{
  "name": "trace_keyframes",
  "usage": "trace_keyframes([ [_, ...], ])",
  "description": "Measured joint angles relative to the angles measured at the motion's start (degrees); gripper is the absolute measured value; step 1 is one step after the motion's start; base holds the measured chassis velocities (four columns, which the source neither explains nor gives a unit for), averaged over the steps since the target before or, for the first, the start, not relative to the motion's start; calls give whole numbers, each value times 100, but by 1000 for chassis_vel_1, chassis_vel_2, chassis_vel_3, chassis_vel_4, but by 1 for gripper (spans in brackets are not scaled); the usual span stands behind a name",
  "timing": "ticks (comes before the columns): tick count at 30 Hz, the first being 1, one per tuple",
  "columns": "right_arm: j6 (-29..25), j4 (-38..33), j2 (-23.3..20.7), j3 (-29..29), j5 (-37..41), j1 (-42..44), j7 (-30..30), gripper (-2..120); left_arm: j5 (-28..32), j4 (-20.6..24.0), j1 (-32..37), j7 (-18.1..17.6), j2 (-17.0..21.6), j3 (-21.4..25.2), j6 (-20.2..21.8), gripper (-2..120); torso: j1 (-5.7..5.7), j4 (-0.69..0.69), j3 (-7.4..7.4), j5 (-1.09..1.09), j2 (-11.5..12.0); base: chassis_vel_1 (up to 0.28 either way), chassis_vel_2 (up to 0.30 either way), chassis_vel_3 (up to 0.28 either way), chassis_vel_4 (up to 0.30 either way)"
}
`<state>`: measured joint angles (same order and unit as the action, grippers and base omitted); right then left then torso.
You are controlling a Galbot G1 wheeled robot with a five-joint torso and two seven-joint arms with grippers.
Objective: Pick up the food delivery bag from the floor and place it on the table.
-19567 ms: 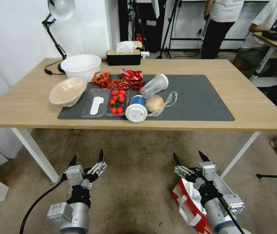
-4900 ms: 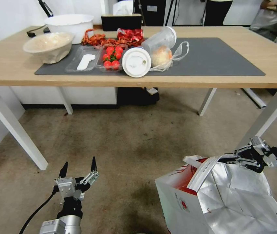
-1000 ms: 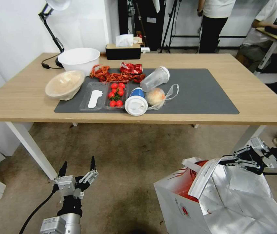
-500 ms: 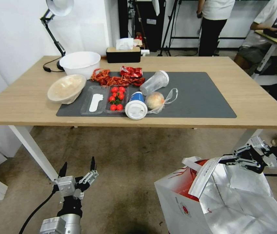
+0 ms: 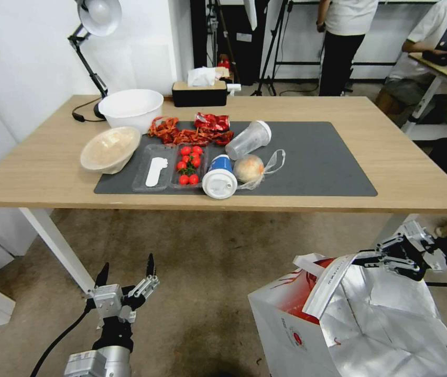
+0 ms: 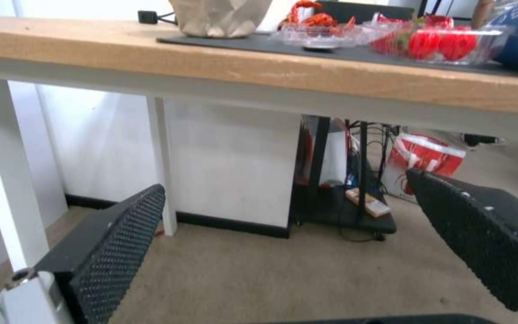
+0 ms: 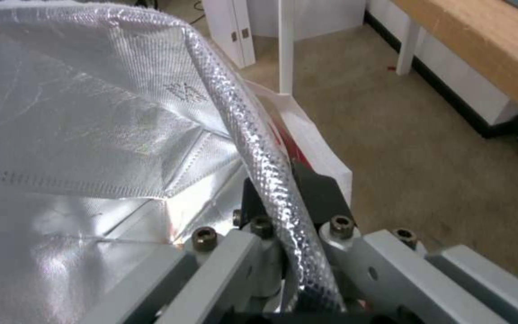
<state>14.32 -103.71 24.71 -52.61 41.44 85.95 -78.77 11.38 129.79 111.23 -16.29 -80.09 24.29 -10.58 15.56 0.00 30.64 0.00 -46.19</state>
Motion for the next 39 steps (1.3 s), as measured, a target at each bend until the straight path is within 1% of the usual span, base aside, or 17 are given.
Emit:
trace_keyframes([
  [10,-4,-7,40,32,-24,-3,4,0,18,38,20,1,34,26,0,100,120,0,163,0,-283,0,0,0,0],
  [11,-4,-7,40,32,-24,-3,4,0,18,38,20,1,34,26,0,100,120,0,163,0,-283,0,0,0,0],
  [13,-5,-7,38,35,-26,-9,5,0,19,50,16,2,32,25,0,100,153,0,210,0,-363,0,0,0,0],
  [17,-5,2,25,34,-25,-22,5,0,19,53,14,2,33,25,2,100,182,0,248,0,-430,0,0,0,0],
  [20,-6,13,5,34,-14,-37,6,0,19,62,16,2,35,28,3,100,228,-1,313,0,-543,0,0,0,0],
  [26,-9,13,15,22,-12,-34,4,0,22,63,16,2,37,29,4,100,277,0,374,0,-652,0,0,0,0],
  [28,-10,4,38,20,-14,-18,3,0,31,63,13,2,35,29,5,100,318,0,428,0,-746,0,0,0,0],
  [32,-11,-5,42,19,-16,-14,2,0,41,49,9,2,32,31,3,100,348,0,468,0,-817,0,0,0,0],
  [35,-10,-18,43,19,-17,-14,7,0,75,-6,-4,12,28,38,-86,100,399,0,531,0,-930,0,0,0,0],
  [39,-10,-24,39,19,-17,-15,8,0,107,-13,-1,17,33,42,-112,100,413,0,554,0,-968,0,0,0,0],
])
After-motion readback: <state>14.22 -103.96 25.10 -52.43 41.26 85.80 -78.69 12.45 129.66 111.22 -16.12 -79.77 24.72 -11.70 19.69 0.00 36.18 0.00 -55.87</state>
